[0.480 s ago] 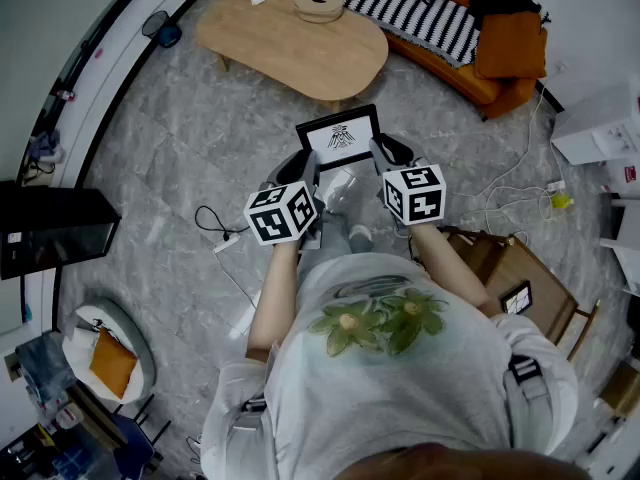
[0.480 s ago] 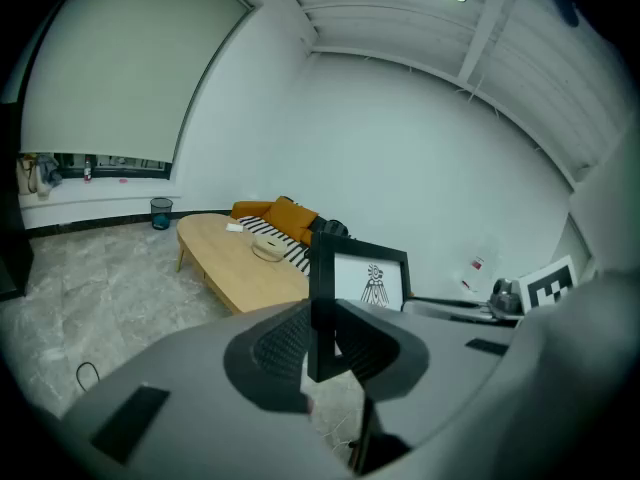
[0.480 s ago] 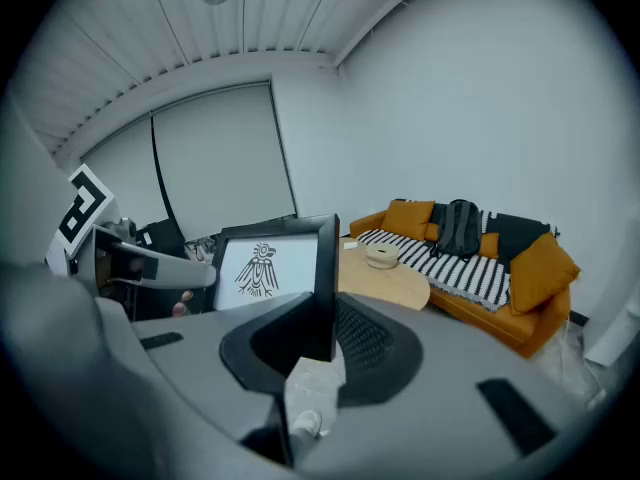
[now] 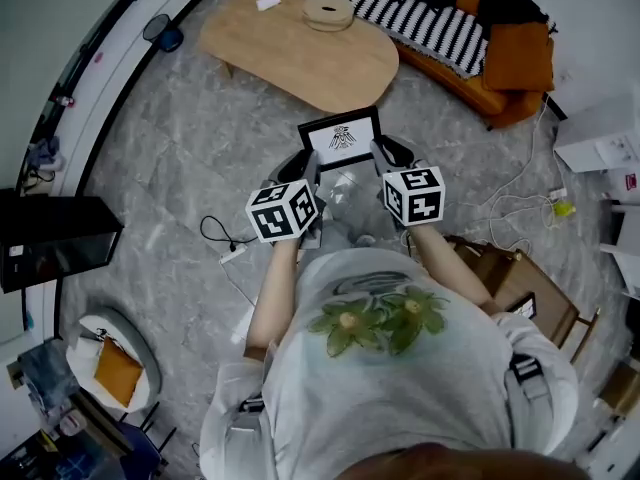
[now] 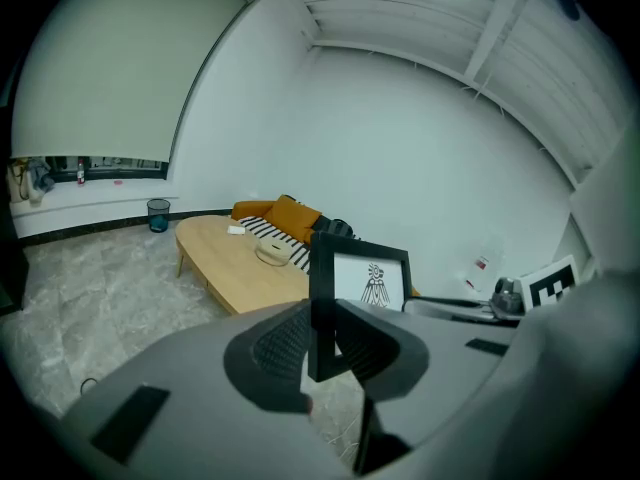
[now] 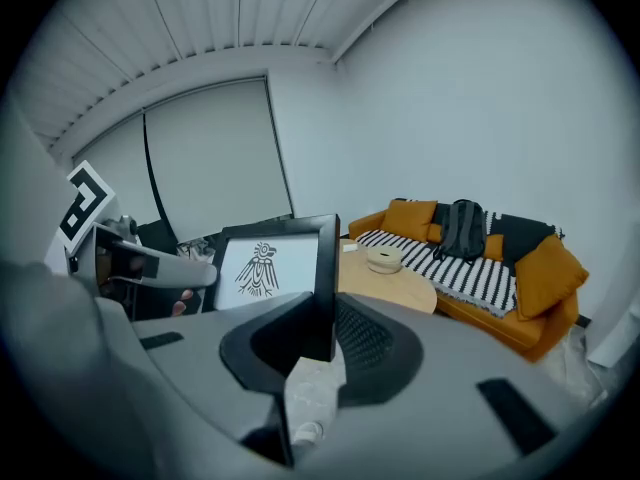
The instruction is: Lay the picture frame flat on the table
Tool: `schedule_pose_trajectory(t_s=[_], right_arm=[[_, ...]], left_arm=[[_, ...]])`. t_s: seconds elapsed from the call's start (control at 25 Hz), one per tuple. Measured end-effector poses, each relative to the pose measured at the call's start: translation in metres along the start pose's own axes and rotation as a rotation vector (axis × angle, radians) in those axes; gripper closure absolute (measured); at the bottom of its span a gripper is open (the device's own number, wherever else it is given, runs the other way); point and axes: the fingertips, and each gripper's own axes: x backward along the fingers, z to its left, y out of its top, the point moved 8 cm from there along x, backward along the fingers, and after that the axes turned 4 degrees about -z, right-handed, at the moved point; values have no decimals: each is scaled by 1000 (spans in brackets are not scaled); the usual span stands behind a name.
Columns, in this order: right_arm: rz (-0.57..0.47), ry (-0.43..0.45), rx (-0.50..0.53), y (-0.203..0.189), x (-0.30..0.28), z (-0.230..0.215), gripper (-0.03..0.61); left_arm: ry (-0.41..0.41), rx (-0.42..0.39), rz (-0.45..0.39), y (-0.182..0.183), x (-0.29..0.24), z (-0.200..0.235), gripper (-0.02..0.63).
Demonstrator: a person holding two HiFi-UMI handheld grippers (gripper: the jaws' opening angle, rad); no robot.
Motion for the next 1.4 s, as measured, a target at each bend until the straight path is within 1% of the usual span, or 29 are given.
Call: schedule_pose_trajectory(t_s=[0.52,0.8,0.96,1.16,1.4], right_arm=[[1,-77,-31,28,-73,22,502],[14,-101,-30,28,-91,33,500],[43,-96,-4,27,-100,33,499],[84,-69,18,28,-123,27,499],[90,-23,26,39,-157,13,497]], left_arm=[[-66,-20,58,54,-44,68,531],[-104,-22,90,62,-56,92,531],[-100,9,98,58,-61,99,531],[-78,42,119,57,-74,112,531],[-42,40,124,75,-99,122,531]])
